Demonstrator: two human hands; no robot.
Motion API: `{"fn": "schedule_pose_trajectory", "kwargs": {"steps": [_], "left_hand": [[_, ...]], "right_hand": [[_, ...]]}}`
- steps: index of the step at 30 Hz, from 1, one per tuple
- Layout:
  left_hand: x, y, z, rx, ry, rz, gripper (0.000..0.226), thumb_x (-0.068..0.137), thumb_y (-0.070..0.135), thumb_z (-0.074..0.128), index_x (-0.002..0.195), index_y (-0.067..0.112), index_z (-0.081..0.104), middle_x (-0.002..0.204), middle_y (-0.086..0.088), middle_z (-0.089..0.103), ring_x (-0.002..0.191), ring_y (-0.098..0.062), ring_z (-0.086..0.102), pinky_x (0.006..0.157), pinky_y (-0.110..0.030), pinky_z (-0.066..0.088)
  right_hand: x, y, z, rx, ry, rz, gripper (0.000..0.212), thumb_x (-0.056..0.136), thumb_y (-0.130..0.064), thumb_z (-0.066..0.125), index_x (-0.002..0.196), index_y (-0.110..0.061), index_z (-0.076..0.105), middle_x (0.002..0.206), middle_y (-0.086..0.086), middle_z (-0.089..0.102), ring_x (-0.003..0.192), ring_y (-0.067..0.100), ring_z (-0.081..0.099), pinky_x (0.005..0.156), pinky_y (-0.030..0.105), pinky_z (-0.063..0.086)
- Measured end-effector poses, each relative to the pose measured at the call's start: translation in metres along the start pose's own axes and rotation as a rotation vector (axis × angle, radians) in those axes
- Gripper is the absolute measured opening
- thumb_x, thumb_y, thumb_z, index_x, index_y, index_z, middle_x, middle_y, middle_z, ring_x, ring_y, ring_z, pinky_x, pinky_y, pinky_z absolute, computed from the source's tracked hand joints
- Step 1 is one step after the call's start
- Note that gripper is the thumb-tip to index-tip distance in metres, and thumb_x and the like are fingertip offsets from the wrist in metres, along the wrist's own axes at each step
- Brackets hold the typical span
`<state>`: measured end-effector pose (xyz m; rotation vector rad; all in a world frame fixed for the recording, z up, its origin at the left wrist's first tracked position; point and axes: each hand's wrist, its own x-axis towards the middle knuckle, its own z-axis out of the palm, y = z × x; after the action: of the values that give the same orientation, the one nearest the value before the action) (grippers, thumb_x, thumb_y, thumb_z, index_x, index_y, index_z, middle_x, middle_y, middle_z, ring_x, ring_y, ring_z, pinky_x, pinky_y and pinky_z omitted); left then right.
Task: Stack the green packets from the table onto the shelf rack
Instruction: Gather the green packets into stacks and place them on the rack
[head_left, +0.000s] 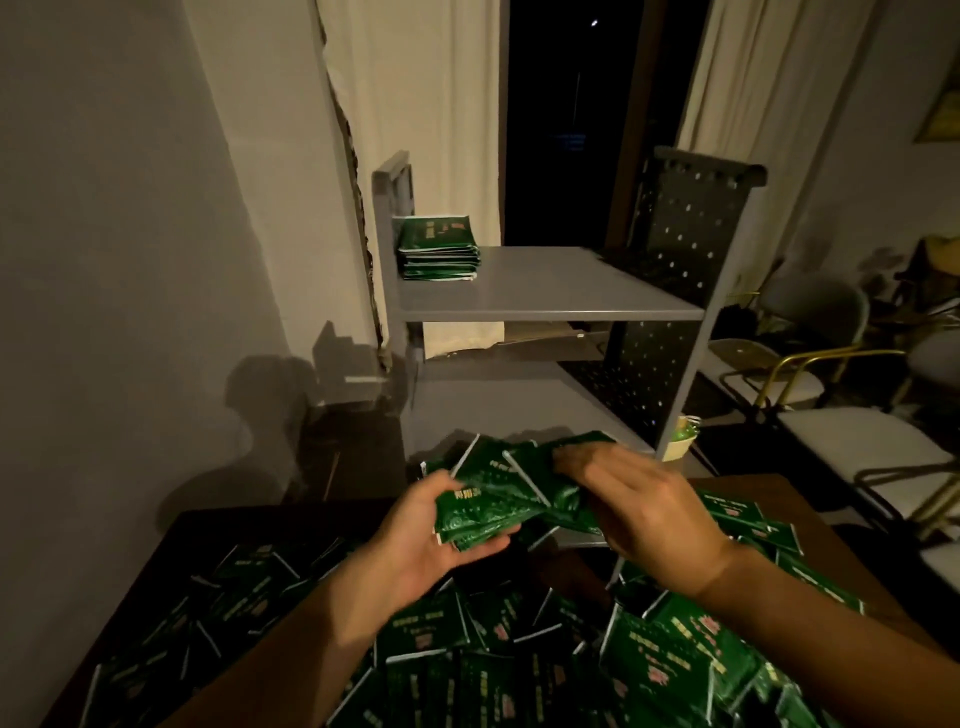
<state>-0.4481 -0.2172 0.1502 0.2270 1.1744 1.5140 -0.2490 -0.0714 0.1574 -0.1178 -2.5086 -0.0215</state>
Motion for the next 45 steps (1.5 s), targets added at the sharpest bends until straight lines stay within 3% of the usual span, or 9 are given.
{"fn": "schedule_pose_trajectory", "kwargs": {"steps": [3,6,12,20,24,27,32,38,45], "left_hand": [[-0.001,-0.002,0.010,-0.013,-0.023,-0.001,0.045,0.096,0.047,0.054,0.106,0.009,0.074,0.104,-0.019,0.075,0.091,-0.033,0.074,0.073,-0.047,0.058],[-0.002,-0.010,0.024,0.146,-0.044,0.030,0.040,0.085,0.027,0.072,0.120,0.008,0.069,0.107,-0.013,0.076,0.095,-0.029,0.075,0.071,-0.043,0.061],[0.006,-0.022,0.034,0.094,0.057,0.129,0.039,0.092,0.014,0.069,0.129,0.007,0.059,0.114,-0.014,0.074,0.100,-0.030,0.074,0.074,-0.046,0.063],[0.004,-0.026,0.059,0.224,0.016,0.158,0.037,0.084,0.025,0.077,0.118,0.010,0.073,0.115,-0.008,0.074,0.112,-0.024,0.068,0.092,-0.048,0.056],[0.010,-0.014,0.052,0.180,0.139,0.204,0.066,0.080,0.023,0.083,0.135,0.014,0.047,0.131,-0.008,0.063,0.116,-0.025,0.065,0.099,-0.045,0.052],[0.019,-0.002,0.050,0.237,0.112,0.210,0.126,0.043,0.048,0.100,0.149,0.024,0.035,0.145,-0.007,0.055,0.129,-0.028,0.057,0.112,-0.054,0.042],[0.034,0.017,0.056,0.416,0.183,0.399,0.052,0.069,0.018,0.090,0.116,0.014,0.067,0.106,-0.003,0.077,0.100,-0.021,0.073,0.098,-0.044,0.055],[0.064,0.039,0.059,0.658,0.370,0.630,0.053,0.081,-0.007,0.071,0.123,0.017,0.049,0.099,0.005,0.065,0.084,-0.002,0.062,0.064,-0.007,0.046],[0.076,0.033,0.057,0.671,0.401,0.481,0.050,0.094,-0.001,0.056,0.133,0.026,0.039,0.113,-0.004,0.061,0.087,-0.010,0.059,0.061,-0.017,0.043]], "right_hand": [[-0.019,0.001,-0.008,-0.036,-0.068,-0.085,0.029,0.101,-0.006,0.048,0.124,-0.008,0.066,0.133,0.006,0.062,0.129,0.021,0.055,0.107,0.037,0.046],[-0.026,0.003,-0.016,-0.109,-0.166,-0.126,0.038,0.097,-0.004,0.045,0.130,-0.011,0.061,0.143,0.008,0.054,0.131,0.023,0.052,0.109,0.036,0.046],[-0.034,0.004,-0.037,-0.273,-0.059,0.009,0.051,0.079,-0.004,0.076,0.128,-0.011,0.063,0.118,0.008,0.059,0.095,0.021,0.054,0.075,0.033,0.049],[-0.018,-0.030,-0.009,-0.036,-0.074,-0.111,0.027,0.096,-0.019,0.058,0.121,-0.010,0.065,0.122,0.004,0.061,0.110,0.017,0.058,0.096,0.031,0.049],[-0.018,-0.014,-0.012,0.286,0.079,0.398,0.050,0.092,-0.038,0.065,0.136,-0.021,0.048,0.138,-0.009,0.045,0.128,0.000,0.043,0.103,0.020,0.044],[0.003,0.005,-0.011,0.962,0.052,0.883,0.081,0.086,-0.015,0.077,0.150,-0.029,0.030,0.134,-0.017,0.045,0.120,0.001,0.050,0.085,0.012,0.052],[0.039,0.032,0.006,1.097,0.013,0.819,0.054,0.089,0.009,0.064,0.128,-0.027,0.053,0.119,-0.007,0.066,0.115,0.012,0.064,0.085,0.018,0.055],[0.071,0.049,0.010,0.899,0.066,0.725,0.053,0.092,0.003,0.061,0.126,-0.036,0.050,0.118,-0.014,0.061,0.116,0.001,0.057,0.101,0.025,0.050],[0.062,0.059,0.029,0.860,-0.117,0.813,0.083,0.091,-0.004,0.066,0.155,-0.032,0.020,0.135,-0.008,0.052,0.132,0.014,0.048,0.114,0.043,0.041]]}}
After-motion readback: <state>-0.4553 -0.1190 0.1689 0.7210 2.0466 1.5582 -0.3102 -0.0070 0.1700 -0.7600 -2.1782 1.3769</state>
